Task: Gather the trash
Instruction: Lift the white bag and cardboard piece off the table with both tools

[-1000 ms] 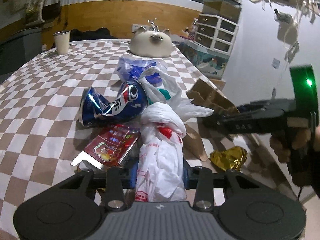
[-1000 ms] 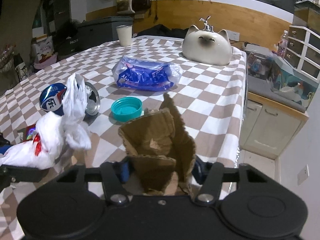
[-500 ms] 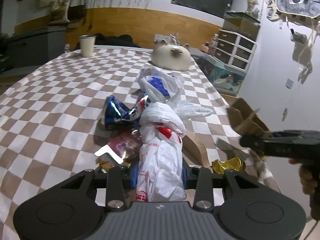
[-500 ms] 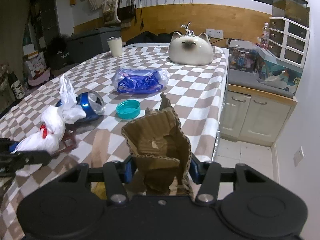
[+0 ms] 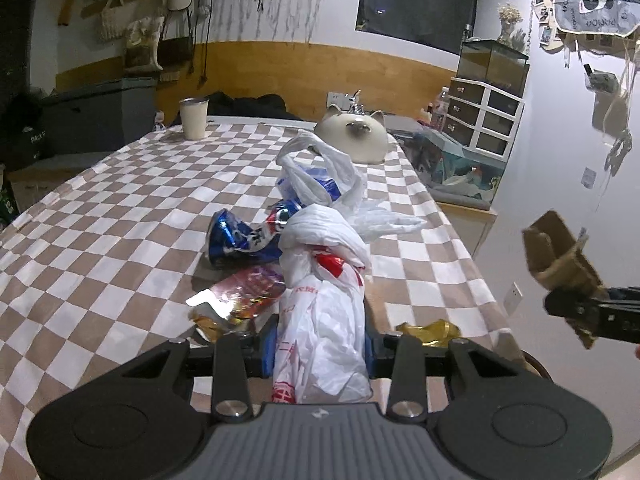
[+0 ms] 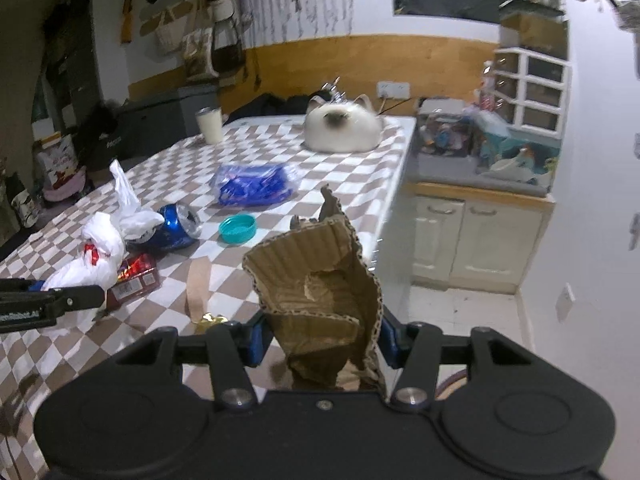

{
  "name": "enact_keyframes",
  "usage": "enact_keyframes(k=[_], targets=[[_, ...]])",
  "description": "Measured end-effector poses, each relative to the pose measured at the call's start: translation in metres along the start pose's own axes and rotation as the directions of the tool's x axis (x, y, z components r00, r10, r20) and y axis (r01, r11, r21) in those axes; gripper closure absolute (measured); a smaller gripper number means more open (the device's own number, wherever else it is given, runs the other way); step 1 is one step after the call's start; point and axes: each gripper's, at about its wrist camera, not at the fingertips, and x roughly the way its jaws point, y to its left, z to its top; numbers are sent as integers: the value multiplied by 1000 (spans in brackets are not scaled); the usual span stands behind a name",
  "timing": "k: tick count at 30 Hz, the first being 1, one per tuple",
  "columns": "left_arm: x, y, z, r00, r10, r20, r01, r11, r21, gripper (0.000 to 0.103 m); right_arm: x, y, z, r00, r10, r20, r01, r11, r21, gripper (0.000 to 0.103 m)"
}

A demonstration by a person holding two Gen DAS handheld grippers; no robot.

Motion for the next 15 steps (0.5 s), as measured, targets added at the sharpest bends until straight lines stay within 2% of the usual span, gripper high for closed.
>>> enact_keyframes(k=[6,15], targets=[[-8,-28,-2,1000,-16,21,15,1000,17,63,-32,-21,-11,999,-23,34,21,999,44,49],[-13,-78,-10,997,-65,49,62,996,67,63,-55,-52,-30,996,-79,36,76,993,93,49]])
